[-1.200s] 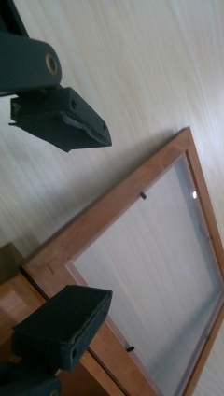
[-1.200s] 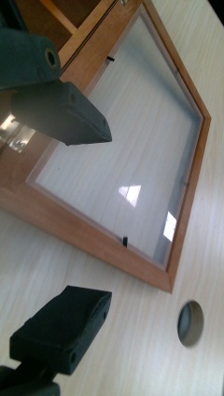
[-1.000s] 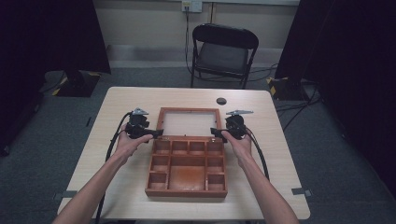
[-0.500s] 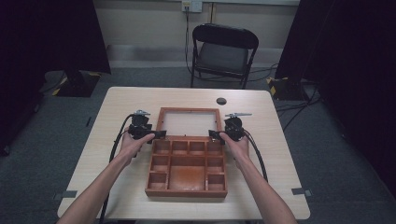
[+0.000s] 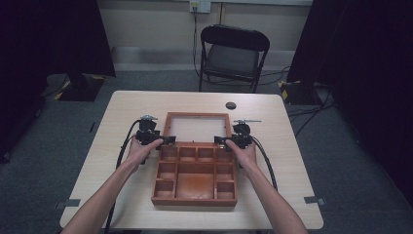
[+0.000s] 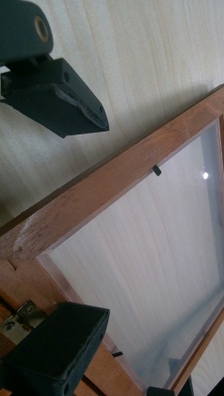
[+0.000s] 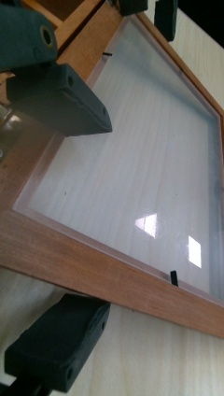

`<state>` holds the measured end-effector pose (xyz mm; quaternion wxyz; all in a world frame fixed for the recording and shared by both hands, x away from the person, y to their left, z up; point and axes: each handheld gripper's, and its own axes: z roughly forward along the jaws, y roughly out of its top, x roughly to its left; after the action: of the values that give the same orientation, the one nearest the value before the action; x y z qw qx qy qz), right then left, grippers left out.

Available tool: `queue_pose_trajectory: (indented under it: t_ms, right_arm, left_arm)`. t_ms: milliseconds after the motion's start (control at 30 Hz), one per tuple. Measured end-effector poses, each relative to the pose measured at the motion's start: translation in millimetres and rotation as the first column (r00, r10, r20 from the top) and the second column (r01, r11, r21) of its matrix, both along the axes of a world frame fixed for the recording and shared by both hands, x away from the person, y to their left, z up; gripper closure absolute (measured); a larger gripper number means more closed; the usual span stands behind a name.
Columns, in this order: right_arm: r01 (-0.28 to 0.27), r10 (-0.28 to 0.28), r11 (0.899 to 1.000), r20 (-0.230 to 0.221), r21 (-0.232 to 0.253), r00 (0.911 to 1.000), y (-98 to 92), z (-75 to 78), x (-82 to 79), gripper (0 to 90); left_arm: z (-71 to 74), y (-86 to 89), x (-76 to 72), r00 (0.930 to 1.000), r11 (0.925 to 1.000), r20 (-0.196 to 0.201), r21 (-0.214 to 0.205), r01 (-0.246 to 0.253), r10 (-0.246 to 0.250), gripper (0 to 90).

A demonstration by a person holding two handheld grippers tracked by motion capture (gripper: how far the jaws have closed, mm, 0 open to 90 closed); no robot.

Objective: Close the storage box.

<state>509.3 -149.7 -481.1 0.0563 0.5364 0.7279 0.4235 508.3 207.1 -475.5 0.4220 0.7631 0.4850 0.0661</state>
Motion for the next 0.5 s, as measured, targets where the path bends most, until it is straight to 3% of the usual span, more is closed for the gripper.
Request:
queue_pose_trajectory:
  t_ms: [100, 200, 500]
  right_arm:
    - [-0.005, 0.006, 1.0, -0.034, 0.031, 0.9994, 1.4, -1.3, 0.8, 12.5]
    - [-0.005, 0.006, 1.0, -0.042, 0.022, 0.9991, 1.9, 0.3, 0.8, 13.0]
    - [0.017, -0.018, 1.0, -0.015, -0.003, 0.9997, 1.9, 3.5, -2.6, 17.2]
  left_arm:
    - [-0.7, 1.1, 0.7, 1.0, 1.0, -0.007, -0.008, 0.004, -0.004, 9.1]
    - [-1.3, 1.2, 0.9, 0.9999, 0.9999, -0.01, -0.012, 0.001, -0.001, 9.1]
    - [-0.6, -0.2, 0.7, 0.9994, 0.9994, -0.032, -0.033, 0.007, -0.008, 13.2]
